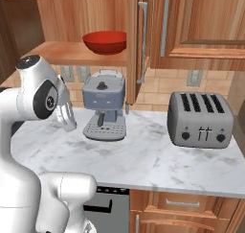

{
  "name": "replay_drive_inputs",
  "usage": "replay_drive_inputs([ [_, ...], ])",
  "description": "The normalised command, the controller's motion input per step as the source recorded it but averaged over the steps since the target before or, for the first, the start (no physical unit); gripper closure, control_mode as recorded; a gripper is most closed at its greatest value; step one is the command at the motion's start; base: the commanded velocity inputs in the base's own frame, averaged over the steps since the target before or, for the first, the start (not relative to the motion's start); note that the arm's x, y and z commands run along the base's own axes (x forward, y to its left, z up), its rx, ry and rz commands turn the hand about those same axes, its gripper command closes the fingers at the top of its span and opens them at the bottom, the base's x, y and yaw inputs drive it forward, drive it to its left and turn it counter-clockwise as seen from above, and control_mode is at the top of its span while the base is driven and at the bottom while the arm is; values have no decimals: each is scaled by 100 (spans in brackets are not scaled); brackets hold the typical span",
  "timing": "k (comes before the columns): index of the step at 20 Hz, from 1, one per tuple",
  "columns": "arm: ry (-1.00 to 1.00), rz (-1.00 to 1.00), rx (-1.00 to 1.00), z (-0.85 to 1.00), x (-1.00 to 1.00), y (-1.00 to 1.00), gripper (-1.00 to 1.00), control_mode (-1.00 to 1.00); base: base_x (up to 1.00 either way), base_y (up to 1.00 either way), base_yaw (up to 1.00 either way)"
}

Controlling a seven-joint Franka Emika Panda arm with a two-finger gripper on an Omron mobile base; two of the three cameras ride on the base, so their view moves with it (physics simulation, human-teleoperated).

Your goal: Pick up the bowls from the cabinet and place each bowl in front of a stool on the dining counter.

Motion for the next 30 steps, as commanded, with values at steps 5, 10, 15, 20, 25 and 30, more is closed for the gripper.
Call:
replay_drive_inputs([
  [5,-24,-62,27,19,2,0,-100,-100,0,0,0],
  [10,-3,-20,34,44,0,-29,-100,-100,0,0,0],
  [15,-7,0,32,31,-4,-38,-100,-100,0,0,0],
  [20,-17,2,8,4,-17,-10,-100,-100,0,0,0],
  [25,-12,0,-6,15,0,7,-100,-100,0,0,0],
  [30,-18,2,-2,38,11,0,-100,-100,0,0,0],
])
